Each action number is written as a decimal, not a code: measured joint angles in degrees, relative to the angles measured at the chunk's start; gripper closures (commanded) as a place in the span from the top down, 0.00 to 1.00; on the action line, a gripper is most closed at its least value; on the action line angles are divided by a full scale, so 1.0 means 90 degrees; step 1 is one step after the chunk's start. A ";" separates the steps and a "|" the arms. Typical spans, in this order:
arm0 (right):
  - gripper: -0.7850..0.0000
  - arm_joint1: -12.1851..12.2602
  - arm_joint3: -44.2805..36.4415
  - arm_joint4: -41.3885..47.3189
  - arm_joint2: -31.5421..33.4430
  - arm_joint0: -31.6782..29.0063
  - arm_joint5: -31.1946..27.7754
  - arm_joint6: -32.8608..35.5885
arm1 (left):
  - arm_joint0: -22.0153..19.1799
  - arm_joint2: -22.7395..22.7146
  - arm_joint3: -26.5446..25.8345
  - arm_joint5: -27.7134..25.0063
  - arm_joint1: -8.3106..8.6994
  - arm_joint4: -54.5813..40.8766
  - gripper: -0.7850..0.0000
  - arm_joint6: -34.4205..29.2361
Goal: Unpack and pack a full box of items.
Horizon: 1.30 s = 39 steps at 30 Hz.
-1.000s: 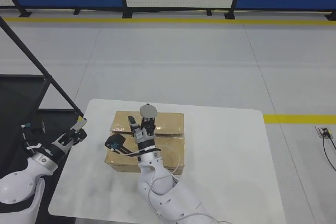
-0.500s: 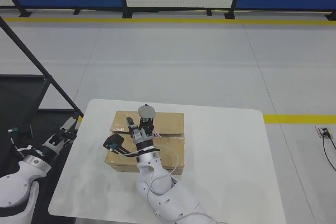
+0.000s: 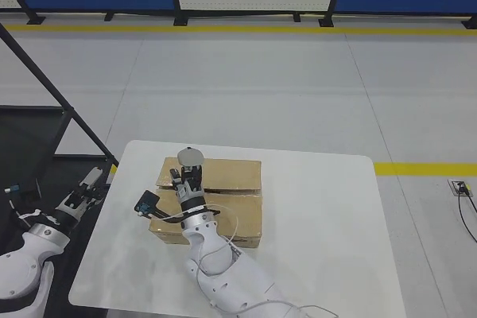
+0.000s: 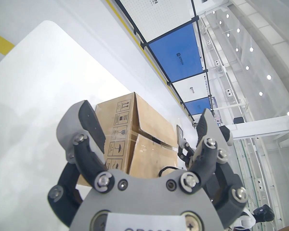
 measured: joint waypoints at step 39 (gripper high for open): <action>1.00 0.0696 -0.2428 0.1672 0.1516 -0.1770 0.0039 -0.3209 | 0.0103 0.0043 -0.0192 -0.0686 -0.0088 -0.0436 1.00 0.0408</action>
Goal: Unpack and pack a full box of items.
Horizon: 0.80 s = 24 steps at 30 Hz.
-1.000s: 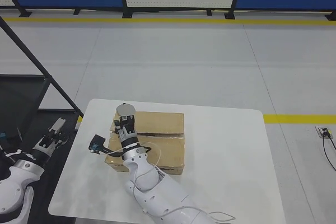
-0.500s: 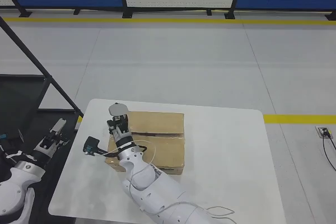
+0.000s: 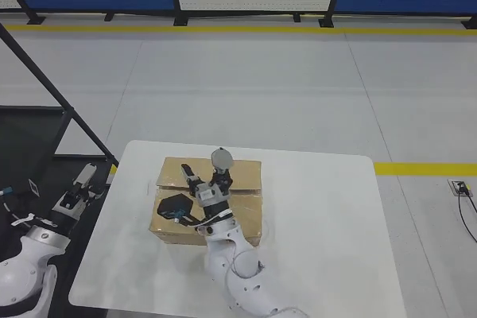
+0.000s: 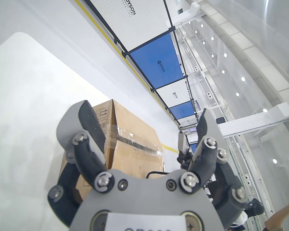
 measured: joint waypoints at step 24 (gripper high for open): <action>1.00 0.0253 -0.2289 0.3927 0.1291 -0.0955 -0.3181 -0.0318 | -0.0044 0.0111 0.0058 0.0041 -0.0021 0.0129 1.00 0.0105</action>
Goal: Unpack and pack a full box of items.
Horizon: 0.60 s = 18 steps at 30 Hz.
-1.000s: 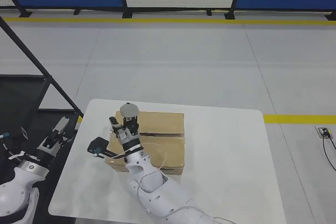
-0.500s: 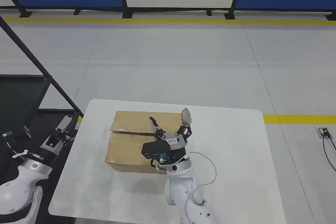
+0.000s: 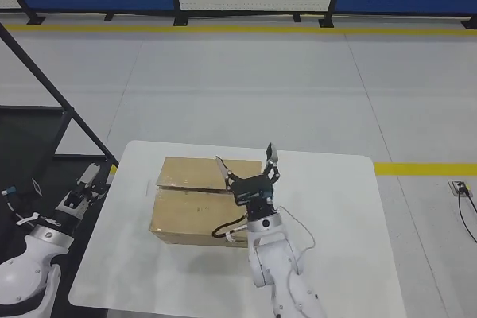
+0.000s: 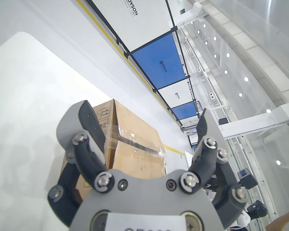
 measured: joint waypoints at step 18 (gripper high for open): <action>1.00 0.0222 0.0562 0.6546 0.1660 0.1075 -0.3540 0.4403 | -0.0242 0.0295 0.0314 0.0021 -0.0011 0.0110 1.00 -0.0328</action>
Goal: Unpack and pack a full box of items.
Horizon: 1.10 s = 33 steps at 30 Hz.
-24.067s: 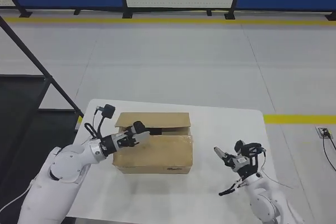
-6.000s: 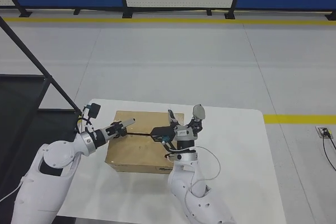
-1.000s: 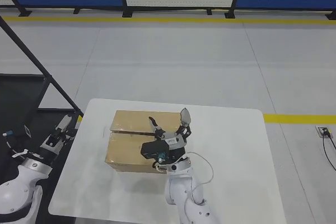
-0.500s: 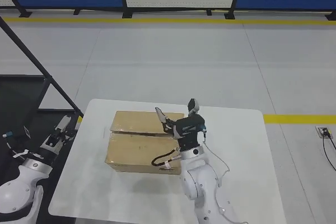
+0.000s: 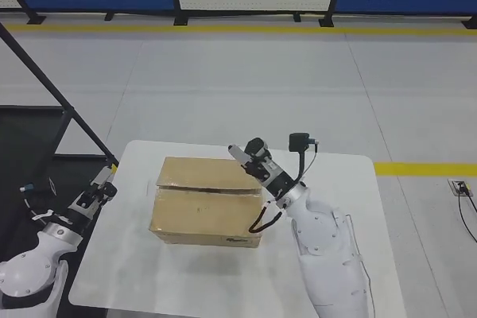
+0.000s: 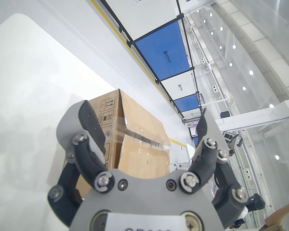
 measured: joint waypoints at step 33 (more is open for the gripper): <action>0.00 0.0470 0.2496 0.4234 0.0743 0.2060 0.4638 0.4386 | -0.0124 0.0126 0.0065 0.0159 -0.0043 0.0185 1.00 0.0250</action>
